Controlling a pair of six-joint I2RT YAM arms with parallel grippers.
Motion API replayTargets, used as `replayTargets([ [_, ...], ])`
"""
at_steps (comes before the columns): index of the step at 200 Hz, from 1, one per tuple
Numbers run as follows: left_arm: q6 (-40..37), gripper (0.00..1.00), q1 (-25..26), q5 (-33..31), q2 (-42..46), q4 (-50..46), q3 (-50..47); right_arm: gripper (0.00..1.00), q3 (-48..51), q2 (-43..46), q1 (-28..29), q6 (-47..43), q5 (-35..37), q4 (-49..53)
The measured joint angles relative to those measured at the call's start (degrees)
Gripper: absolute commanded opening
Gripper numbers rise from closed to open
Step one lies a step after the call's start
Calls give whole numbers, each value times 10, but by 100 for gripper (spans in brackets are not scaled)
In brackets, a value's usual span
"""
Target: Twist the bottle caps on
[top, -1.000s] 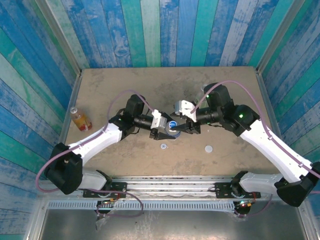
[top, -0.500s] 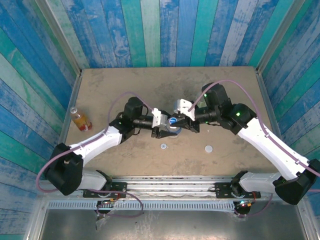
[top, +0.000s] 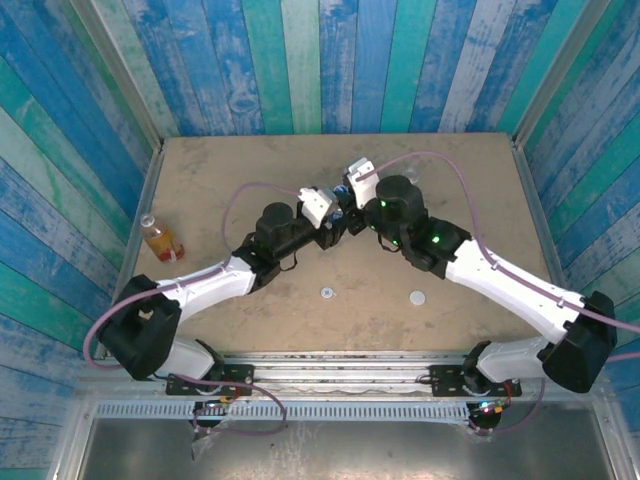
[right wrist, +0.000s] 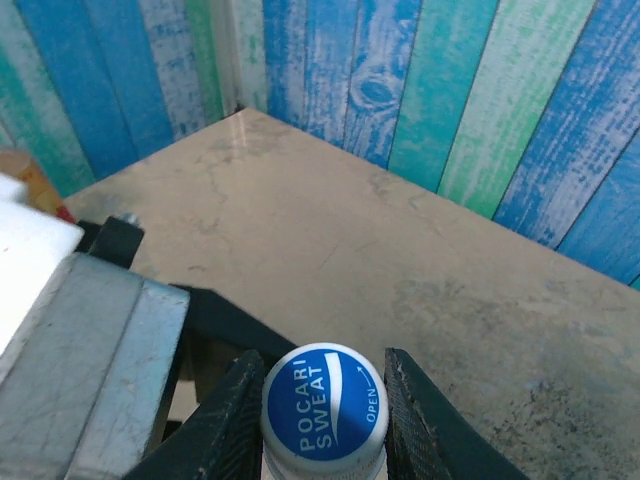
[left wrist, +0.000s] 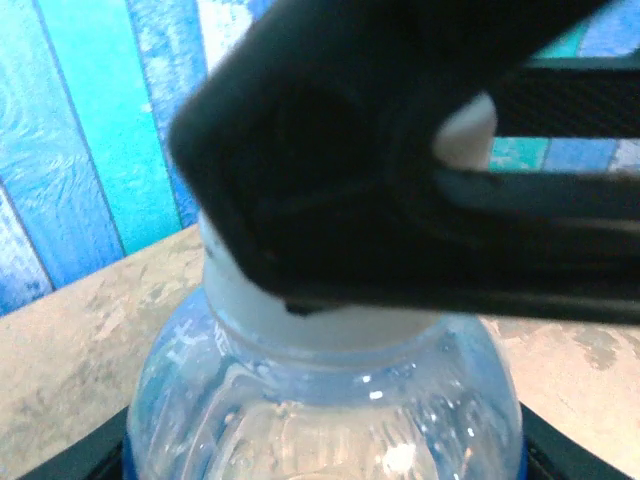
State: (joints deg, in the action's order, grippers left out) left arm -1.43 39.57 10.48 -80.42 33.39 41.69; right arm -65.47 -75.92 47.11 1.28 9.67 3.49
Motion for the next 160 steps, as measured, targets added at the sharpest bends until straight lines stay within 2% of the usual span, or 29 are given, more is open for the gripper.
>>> replayTargets([
  [9, 5, 0, 1, -7, 0, 0, 0, 33, 2, -1, 0, 1, -1, -6],
  [24, 4, 0, -2, 10, 0, 5, 1, 43, 15, 14, -3, -26, -21, -18],
  [37, 8, 0, -19, 49, 0, 5, 5, 51, 33, 42, -21, -61, -72, -3],
  [48, 8, 0, -44, 94, 0, 10, 10, 55, 44, 70, -44, -91, -140, 19],
  [66, -12, 0, -76, 184, 1, 10, 13, 56, 45, 111, -99, -134, -253, 57],
  [84, -60, 0, -80, 290, 1, -35, 26, 57, 39, 140, -146, -167, -353, 95],
  [110, -137, 0, -74, 421, 1, -132, 71, 59, 11, 143, -158, -201, -463, 149],
  [131, -174, 0, -73, 486, 1, -170, 91, 58, -9, 128, -158, -212, -526, 177],
  [160, -216, 0, -70, 538, 1, -221, 97, 54, -25, 101, -155, -218, -565, 195],
])
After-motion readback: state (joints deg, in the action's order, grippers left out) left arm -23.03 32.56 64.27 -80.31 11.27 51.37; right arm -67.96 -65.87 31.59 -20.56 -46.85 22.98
